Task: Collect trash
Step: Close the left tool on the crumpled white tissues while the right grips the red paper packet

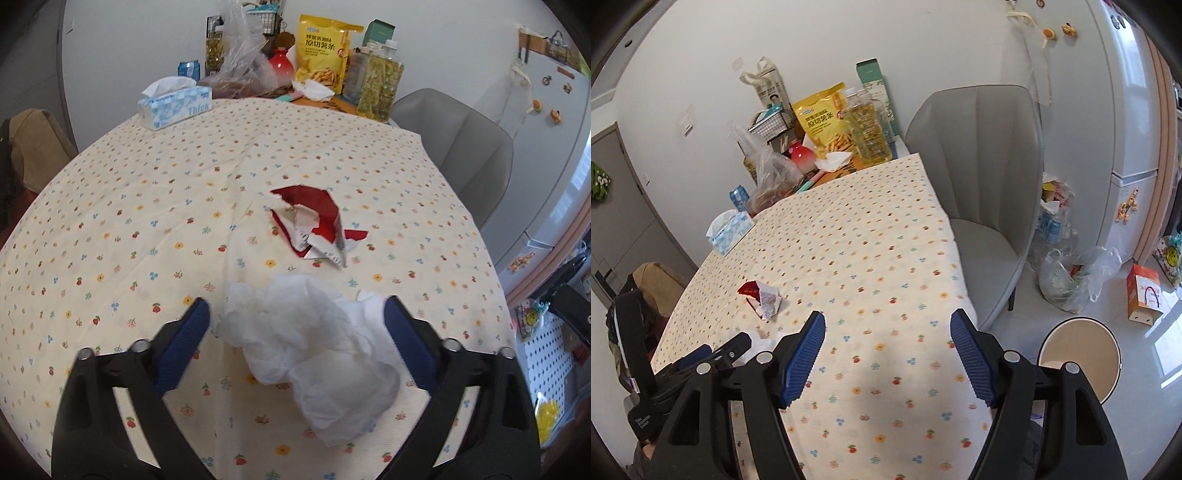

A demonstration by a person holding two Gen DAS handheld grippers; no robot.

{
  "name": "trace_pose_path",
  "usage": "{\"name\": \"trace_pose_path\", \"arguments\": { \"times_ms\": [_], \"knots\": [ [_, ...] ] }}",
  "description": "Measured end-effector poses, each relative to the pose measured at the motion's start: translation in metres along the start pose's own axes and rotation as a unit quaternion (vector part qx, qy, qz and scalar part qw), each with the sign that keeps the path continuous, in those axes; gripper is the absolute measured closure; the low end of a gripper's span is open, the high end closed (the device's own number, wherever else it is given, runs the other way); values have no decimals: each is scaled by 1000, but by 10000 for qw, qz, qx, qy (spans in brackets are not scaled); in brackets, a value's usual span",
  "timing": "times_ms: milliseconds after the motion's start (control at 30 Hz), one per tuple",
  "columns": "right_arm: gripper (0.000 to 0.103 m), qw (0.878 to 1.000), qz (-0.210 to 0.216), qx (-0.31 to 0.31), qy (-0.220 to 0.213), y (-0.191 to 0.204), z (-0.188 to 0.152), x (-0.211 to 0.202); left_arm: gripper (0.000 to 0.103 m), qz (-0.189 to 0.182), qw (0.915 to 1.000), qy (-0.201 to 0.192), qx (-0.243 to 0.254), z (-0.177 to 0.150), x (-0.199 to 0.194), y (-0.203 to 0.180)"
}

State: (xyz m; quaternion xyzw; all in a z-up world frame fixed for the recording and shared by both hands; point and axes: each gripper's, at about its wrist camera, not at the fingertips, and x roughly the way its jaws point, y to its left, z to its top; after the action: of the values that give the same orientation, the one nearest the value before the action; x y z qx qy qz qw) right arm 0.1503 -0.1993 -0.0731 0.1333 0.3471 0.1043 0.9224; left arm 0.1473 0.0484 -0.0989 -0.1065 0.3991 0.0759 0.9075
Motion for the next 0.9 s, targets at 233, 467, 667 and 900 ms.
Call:
{"name": "trace_pose_path", "arguments": {
  "times_ms": [233,467,667,900],
  "knots": [
    [33,9996,157,-174,176,28,1,22,82,-160,9996,140,-166,3,3,17],
    [33,9983,312,-366,316,55,1,40,84,-84,9993,-107,-351,18,-8,39],
    [33,9968,437,-493,444,78,0,55,84,53,9984,-244,-504,29,-8,60],
    [36,9933,633,-689,681,108,0,84,84,157,9974,-275,-646,35,3,76]
  ]
}}
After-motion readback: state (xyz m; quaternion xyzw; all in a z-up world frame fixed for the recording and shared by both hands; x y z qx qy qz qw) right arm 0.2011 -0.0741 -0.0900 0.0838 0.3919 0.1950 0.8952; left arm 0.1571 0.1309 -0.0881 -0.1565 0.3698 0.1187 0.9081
